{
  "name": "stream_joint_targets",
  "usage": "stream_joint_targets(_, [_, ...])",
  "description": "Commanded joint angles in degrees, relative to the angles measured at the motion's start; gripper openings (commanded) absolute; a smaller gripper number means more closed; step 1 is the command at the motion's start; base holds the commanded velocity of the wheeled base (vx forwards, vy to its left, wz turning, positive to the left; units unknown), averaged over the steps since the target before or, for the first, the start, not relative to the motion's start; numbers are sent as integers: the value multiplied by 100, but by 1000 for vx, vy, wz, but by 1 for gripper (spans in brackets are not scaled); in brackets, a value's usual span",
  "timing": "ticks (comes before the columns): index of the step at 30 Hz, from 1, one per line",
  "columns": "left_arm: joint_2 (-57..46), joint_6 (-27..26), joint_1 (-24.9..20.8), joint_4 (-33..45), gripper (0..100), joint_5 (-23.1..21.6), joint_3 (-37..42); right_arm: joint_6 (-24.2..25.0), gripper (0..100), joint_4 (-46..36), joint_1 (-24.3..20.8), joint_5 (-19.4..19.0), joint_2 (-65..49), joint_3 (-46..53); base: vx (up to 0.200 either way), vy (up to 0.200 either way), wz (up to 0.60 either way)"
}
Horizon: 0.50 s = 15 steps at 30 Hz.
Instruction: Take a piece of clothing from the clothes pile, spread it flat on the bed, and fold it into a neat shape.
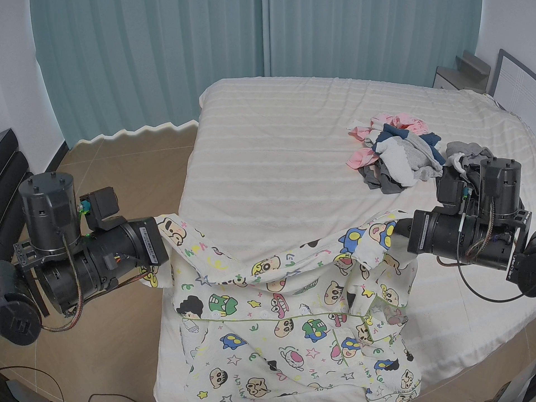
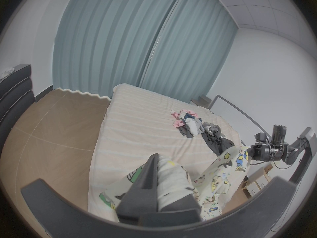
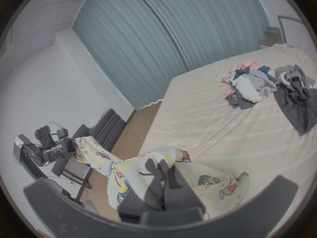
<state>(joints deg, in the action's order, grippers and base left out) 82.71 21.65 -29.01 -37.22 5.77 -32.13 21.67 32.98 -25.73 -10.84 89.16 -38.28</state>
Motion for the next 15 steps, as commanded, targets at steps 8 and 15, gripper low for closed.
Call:
stream_joint_targets(8, [799,94,71,-58,0,3,-381,3,0,-2,253,293,638,-338,0,0,0])
stream_joint_targets(15, [1133,243,89,-58,0,12,-680,3,0,-2,438,293,901,-540,143,0,0])
